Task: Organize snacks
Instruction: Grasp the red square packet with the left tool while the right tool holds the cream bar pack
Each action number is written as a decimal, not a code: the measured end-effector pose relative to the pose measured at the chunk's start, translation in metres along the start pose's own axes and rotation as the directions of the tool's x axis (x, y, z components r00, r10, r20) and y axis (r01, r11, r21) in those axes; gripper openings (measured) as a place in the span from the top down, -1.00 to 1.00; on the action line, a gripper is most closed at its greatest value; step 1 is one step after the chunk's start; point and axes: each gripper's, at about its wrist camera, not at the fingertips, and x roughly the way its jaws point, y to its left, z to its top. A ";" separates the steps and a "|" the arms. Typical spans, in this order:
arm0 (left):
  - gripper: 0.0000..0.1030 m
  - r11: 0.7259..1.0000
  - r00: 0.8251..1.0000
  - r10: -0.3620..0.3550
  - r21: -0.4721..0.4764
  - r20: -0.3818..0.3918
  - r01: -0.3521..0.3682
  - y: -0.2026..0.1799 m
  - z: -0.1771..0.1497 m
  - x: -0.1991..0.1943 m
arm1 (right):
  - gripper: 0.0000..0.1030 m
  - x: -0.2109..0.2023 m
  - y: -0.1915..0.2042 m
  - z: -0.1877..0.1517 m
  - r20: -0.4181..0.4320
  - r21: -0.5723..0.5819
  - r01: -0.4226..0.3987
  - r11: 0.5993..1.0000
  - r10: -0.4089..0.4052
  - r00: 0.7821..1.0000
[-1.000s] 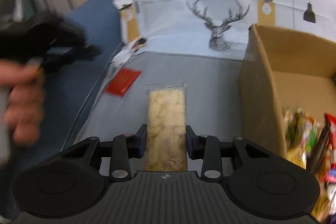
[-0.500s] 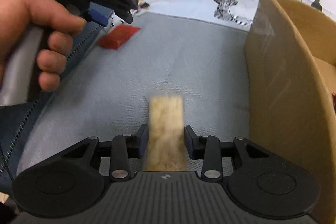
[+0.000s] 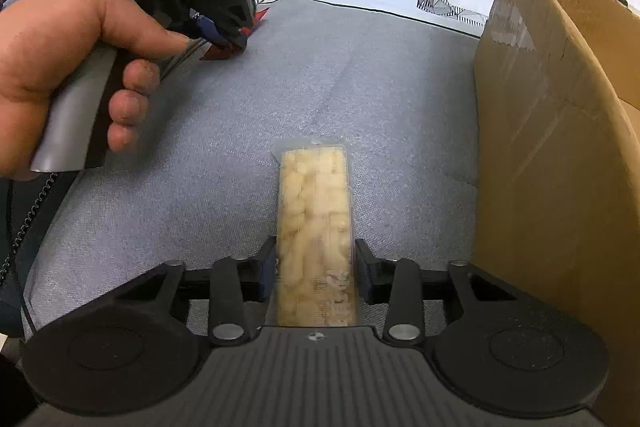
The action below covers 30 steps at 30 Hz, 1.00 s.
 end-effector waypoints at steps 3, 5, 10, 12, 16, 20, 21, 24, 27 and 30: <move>0.94 0.994 0.997 -0.073 -0.079 0.013 0.074 0.010 0.002 -0.022 | 0.27 -0.002 -0.001 -0.001 0.008 0.012 -0.003 1.000 0.003 1.000; 0.96 0.980 0.992 -0.129 -0.150 0.008 0.129 0.020 -0.001 -0.036 | 0.27 -0.004 -0.001 -0.001 0.013 0.016 -0.005 1.000 0.005 1.000; 0.97 0.935 0.967 -0.238 -0.291 -0.087 0.204 0.032 -0.018 -0.070 | 0.27 -0.010 -0.003 -0.003 0.016 0.029 -0.011 1.000 0.011 1.000; 0.97 0.948 0.967 -0.231 -0.249 -0.109 0.198 0.022 -0.030 -0.087 | 0.27 -0.012 -0.003 -0.003 0.011 0.027 -0.021 0.999 0.021 1.000; 0.94 0.940 0.950 -0.278 -0.243 -0.142 0.239 0.009 -0.056 -0.100 | 0.27 -0.015 -0.002 -0.004 -0.003 0.032 -0.035 0.999 0.035 0.999; 0.84 0.955 0.964 -0.218 -0.235 -0.149 0.180 0.013 -0.061 -0.095 | 0.22 -0.019 -0.002 -0.005 -0.010 0.034 -0.047 0.998 0.048 0.999; 0.82 0.960 0.971 -0.195 -0.228 -0.135 0.161 0.015 -0.058 -0.096 | 0.22 -0.019 -0.002 -0.005 -0.013 0.034 -0.050 0.998 0.050 0.999; 0.58 0.960 0.977 -0.179 -0.238 -0.114 0.148 0.020 -0.055 -0.094 | 0.22 -0.017 -0.001 -0.006 -0.015 0.024 -0.054 0.998 0.054 0.998; 0.26 0.967 0.977 -0.157 -0.224 -0.146 0.122 0.017 -0.054 -0.084 | 0.22 -0.016 -0.001 -0.005 -0.017 0.027 -0.060 0.998 0.061 0.998; 0.14 0.974 0.975 -0.138 -0.205 -0.173 0.101 0.010 -0.055 -0.074 | 0.21 -0.015 -0.001 -0.004 -0.021 0.030 -0.058 0.998 0.059 0.998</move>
